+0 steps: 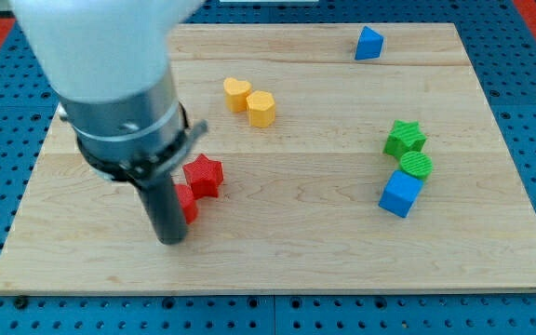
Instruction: Push the blue cube to the left of the green circle
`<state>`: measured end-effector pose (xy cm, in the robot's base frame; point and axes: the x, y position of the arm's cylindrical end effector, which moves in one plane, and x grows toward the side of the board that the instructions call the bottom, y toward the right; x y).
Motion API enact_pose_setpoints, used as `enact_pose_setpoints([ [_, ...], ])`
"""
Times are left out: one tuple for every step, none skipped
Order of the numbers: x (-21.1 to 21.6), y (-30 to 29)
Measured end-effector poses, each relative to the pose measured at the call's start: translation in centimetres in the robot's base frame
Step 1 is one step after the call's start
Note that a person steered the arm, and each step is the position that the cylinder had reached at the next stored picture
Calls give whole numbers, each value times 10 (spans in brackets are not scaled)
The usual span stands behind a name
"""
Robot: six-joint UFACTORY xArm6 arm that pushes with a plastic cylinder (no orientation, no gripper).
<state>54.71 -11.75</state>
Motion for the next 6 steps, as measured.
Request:
enact_pose_setpoints([
  [-29,-3],
  [48,27],
  [72,143],
  [66,249],
  [25,238],
  [26,290],
])
